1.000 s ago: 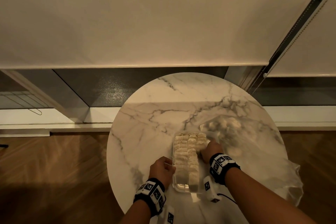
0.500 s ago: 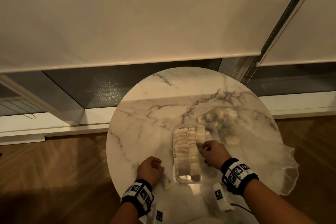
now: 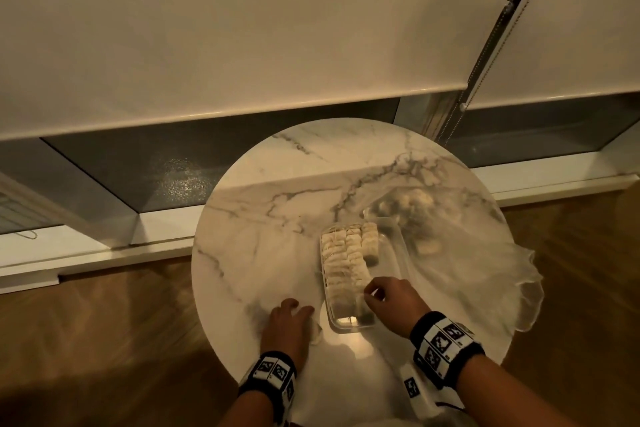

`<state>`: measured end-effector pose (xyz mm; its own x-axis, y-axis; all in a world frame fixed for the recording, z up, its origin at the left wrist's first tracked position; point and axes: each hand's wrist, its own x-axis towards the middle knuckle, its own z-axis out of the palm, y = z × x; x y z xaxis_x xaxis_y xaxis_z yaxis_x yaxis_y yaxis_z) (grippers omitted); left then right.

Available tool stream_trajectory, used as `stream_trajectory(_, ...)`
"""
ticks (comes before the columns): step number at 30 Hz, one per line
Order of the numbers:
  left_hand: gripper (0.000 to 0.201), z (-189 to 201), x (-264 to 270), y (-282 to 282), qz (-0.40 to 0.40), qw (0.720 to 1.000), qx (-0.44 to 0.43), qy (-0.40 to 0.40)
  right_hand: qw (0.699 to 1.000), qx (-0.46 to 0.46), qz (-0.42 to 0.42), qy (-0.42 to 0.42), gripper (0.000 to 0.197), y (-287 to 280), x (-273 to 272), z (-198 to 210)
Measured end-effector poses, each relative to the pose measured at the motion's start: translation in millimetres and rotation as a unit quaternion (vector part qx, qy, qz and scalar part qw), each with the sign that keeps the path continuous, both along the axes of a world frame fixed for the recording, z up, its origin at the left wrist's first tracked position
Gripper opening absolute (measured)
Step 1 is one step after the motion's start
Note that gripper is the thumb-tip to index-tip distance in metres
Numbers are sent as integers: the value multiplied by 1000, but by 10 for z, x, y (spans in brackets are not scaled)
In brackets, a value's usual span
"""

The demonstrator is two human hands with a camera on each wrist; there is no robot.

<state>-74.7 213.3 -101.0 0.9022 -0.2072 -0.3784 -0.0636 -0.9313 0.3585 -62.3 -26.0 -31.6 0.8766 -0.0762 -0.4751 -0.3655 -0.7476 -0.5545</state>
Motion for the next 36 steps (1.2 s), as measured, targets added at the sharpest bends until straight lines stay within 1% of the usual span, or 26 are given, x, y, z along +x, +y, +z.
stream_trajectory(2, 28, -5, -18, -5, -3, 1000, 13, -16, 1000, 5, -1, -4, 14, 1, -40, -1)
stream_trajectory(4, 25, -15, -27, 4, -5, 999, 25, -32, 1000, 9, 1, -8, 13, 4, -64, 7)
stream_trajectory(6, 24, -33, -42, 35, 8, 1000, 20, -22, 1000, 12, 2, -12, 13, 11, -71, 14)
stream_trajectory(8, 22, -38, -64, 68, 37, 999, -3, 3, 1000, 14, 3, -16, 13, 13, -60, 19)
stream_trajectory(10, 27, -31, -90, 97, 67, 997, -25, 30, 1000, 15, 10, -20, 14, 17, -33, 30)
stream_trajectory(12, 22, -35, -119, 122, 94, 994, -41, 48, 999, 15, 18, -24, 14, 21, -2, 45)
stream_trajectory(14, 14, -29, -139, 130, 114, 991, -47, 58, 999, 15, 29, -31, 14, 17, 24, 64)
stream_trajectory(16, 11, -17, -157, 137, 140, 987, -59, 61, 998, 13, 41, -38, 15, 12, 43, 81)
stream_trajectory(18, 14, 17, -169, 137, 196, 974, -102, 59, 998, 17, 49, -45, 15, 4, 72, 104)
stream_trajectory(19, 17, 57, -171, 124, 242, 959, -134, 66, 997, 22, 52, -48, 15, 1, 89, 120)
stream_trajectory(20, 18, 103, -160, 103, 295, 937, -173, 73, 997, 29, 53, -50, 14, -1, 109, 144)
stream_trajectory(22, 24, 170, -117, 62, 382, 876, -279, 91, 996, 52, 54, -50, 13, 6, 144, 189)
stream_trajectory(23, 28, 218, -89, 28, 407, 842, -340, 103, 995, 67, 57, -50, 13, 16, 157, 207)
stream_trajectory(24, 31, 281, -60, -13, 420, 812, -390, 112, 993, 85, 60, -50, 12, 32, 172, 221)
stream_trajectory(25, 32, 349, -29, -57, 425, 788, -429, 114, 991, 109, 59, -50, 11, 49, 186, 229)
stream_trajectory(27, 32, 511, 17, -174, 420, 754, -490, 121, 984, 165, 42, -45, 12, 91, 208, 237)
stream_trajectory(29, 29, 663, 56, -320, 405, 723, -545, 130, 975, 218, 28, -33, 18, 135, 224, 255)
stream_trajectory(30, 28, 730, 77, -401, 397, 711, -565, 132, 968, 249, 23, -29, 19, 150, 235, 278)
stream_trajectory(33, 28, 868, 113, -606, 374, 696, -600, 125, 944, 328, -2, -39, 12, 153, 264, 367)
stream_trajectory(34, 26, 898, 121, -655, 372, 691, -607, 123, 939, 341, -14, -47, 8, 134, 280, 391)
stream_trajectory(36, 22, 939, 133, -736, 372, 692, -607, 121, 936, 345, -30, -66, 11, 70, 320, 415)
